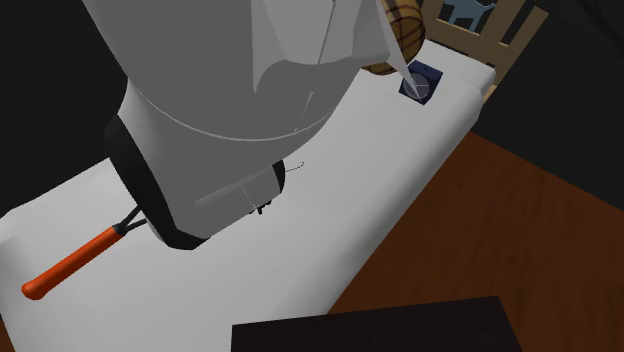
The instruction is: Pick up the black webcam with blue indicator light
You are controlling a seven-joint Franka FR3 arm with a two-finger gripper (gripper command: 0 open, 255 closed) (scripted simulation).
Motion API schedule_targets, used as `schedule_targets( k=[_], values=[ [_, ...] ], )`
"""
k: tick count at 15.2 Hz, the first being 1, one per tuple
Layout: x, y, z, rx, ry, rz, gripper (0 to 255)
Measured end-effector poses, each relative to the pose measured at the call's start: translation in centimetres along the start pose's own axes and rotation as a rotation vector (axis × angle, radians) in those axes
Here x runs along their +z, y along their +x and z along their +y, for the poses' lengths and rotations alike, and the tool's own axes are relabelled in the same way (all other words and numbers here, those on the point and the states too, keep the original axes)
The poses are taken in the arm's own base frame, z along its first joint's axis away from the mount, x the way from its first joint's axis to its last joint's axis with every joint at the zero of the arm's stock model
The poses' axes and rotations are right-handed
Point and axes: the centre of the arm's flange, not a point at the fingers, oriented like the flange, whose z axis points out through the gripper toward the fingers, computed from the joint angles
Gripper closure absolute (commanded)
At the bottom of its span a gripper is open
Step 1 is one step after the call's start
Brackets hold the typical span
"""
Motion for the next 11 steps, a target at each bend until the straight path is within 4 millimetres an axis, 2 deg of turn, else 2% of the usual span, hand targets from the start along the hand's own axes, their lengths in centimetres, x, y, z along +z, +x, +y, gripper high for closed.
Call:
schedule_targets(
  k=[3, 11],
  values=[
    [-0.3, 0.0, 0.1, 0.0, 0.0, 0.0, 255],
    [-4.2, 0.1, 0.0, 0.0, 0.0, 0.0, 255]
  ],
)
